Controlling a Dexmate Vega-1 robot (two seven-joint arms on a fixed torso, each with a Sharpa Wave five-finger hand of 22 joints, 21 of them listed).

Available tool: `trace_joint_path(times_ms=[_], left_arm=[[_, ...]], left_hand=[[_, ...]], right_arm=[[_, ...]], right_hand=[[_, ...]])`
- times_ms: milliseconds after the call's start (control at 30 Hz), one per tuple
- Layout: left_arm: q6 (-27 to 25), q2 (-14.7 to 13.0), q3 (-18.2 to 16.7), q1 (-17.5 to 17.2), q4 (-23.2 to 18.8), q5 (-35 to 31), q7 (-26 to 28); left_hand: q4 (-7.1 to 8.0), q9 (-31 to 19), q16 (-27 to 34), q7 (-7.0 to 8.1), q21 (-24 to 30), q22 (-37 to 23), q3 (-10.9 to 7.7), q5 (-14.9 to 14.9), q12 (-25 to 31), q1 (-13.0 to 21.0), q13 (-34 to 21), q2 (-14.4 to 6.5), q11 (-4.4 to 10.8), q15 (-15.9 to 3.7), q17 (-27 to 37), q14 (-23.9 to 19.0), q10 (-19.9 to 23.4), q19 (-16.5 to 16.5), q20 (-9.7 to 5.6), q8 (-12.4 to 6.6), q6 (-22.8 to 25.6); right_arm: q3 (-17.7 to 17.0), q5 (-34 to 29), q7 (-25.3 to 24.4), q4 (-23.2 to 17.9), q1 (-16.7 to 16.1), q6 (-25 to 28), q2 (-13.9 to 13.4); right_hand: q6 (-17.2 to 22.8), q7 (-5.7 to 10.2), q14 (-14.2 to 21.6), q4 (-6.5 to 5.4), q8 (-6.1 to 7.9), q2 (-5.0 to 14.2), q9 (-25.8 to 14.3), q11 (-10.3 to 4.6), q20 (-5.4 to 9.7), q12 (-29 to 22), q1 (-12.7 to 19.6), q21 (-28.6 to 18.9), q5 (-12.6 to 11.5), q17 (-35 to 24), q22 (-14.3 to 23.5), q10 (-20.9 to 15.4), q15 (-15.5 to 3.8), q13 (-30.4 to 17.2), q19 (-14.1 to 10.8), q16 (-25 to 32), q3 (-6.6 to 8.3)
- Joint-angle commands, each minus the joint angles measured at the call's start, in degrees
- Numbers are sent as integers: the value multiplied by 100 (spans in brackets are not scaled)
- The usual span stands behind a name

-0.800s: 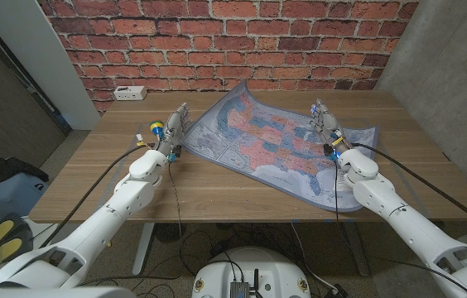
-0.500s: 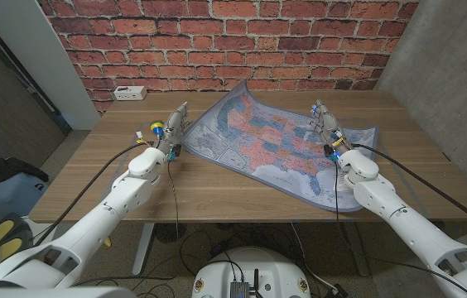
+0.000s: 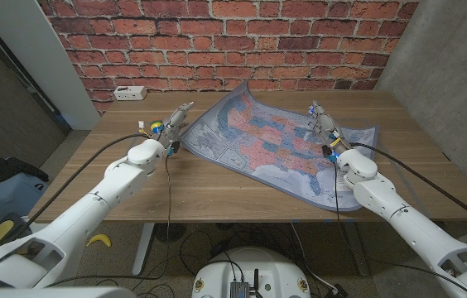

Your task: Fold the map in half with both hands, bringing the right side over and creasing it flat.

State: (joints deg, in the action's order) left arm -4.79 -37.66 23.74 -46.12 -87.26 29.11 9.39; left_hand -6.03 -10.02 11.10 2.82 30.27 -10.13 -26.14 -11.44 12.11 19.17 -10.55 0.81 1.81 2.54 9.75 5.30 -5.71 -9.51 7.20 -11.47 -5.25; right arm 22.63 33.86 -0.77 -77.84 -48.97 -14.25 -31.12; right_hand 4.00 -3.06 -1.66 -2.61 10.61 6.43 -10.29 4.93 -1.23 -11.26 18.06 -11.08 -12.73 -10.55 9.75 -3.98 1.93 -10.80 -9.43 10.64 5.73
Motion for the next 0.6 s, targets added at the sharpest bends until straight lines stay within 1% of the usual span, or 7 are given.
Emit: trace_joint_path(times_ms=[33, 100, 167, 333, 367, 467, 600], left_arm=[[-1388, -304, 187, 338, -556, -293, 393], [-1591, -322, 236, 423, -594, -337, 418], [-1740, -345, 283, 511, -599, -358, 370], [-2085, -361, 398, 724, -591, -412, 286], [-2185, -370, 438, 782, -598, -438, 269], [-2244, -409, 558, 911, -593, -566, 170], [-2197, -410, 635, 1022, -573, -676, 64]], left_hand=[[-186, -10, 55, -72, 25, -29, -98, 28, 109, 304, -33, -83, -95, 44, 32, -191, 240, 186, 129, -70, 213], [-264, -13, 83, -116, 34, -34, -147, 39, 137, 465, -39, -135, -87, 52, 34, -347, 355, 317, 157, -84, 342], [-317, -16, 121, -125, 46, -40, -182, 51, 166, 601, -45, -167, -109, 22, 37, -530, 472, 434, 173, -93, 452], [-364, -23, 185, -184, 53, -51, -220, 71, 233, 838, -58, -197, -130, 20, 47, -890, 740, 616, 229, -110, 684], [-366, -23, 190, -191, 62, -52, -222, 72, 240, 860, -59, -196, -127, 10, 48, -923, 769, 656, 221, -105, 692], [-373, -24, 178, -192, 57, -53, -220, 74, 232, 888, -60, -183, -134, 25, 50, -918, 765, 664, 224, -100, 704], [-384, -26, 126, -168, 22, -54, -159, 79, 201, 900, -65, -51, -138, 49, 56, -842, 719, 631, 222, -80, 711]], right_arm=[[181, -419, -189, -330, 23, 277, -216], [202, -491, -217, -377, 26, 272, -234], [231, -577, -229, -434, 33, 273, -270], [266, -755, -295, -568, 35, 242, -319], [267, -787, -317, -601, 28, 232, -326], [263, -892, -395, -695, 10, 201, -349], [264, -983, -445, -761, 6, 229, -386]], right_hand=[[71, -22, -7, 7, 34, 8, -14, 22, -20, -40, 47, -18, -19, -9, 24, -35, 47, -16, -38, 33, 38], [84, -20, -5, 14, 39, 9, -14, 20, -22, -50, 54, -17, -19, -8, 24, -66, 48, -17, -36, 33, 42], [100, -26, -2, 20, 44, 10, -14, 20, -23, -51, 60, -18, -18, -7, 24, -73, 46, -17, -37, 34, 45], [125, -28, 19, 37, 51, 11, -14, 20, -26, -56, 76, -19, -17, -4, 23, -99, 47, -17, -42, 40, 53], [128, -27, 19, 40, 52, 11, -14, 18, -29, -58, 80, -19, -17, -4, 23, -104, 48, -17, -42, 39, 54], [147, -28, 26, 48, 58, 11, -14, 21, -32, -60, 87, -20, -17, -2, 23, -116, 49, -17, -45, 41, 58], [165, -31, 37, 59, 63, 10, -14, 20, -33, -66, 99, -21, -16, -1, 23, -137, 56, -17, -49, 43, 62]])
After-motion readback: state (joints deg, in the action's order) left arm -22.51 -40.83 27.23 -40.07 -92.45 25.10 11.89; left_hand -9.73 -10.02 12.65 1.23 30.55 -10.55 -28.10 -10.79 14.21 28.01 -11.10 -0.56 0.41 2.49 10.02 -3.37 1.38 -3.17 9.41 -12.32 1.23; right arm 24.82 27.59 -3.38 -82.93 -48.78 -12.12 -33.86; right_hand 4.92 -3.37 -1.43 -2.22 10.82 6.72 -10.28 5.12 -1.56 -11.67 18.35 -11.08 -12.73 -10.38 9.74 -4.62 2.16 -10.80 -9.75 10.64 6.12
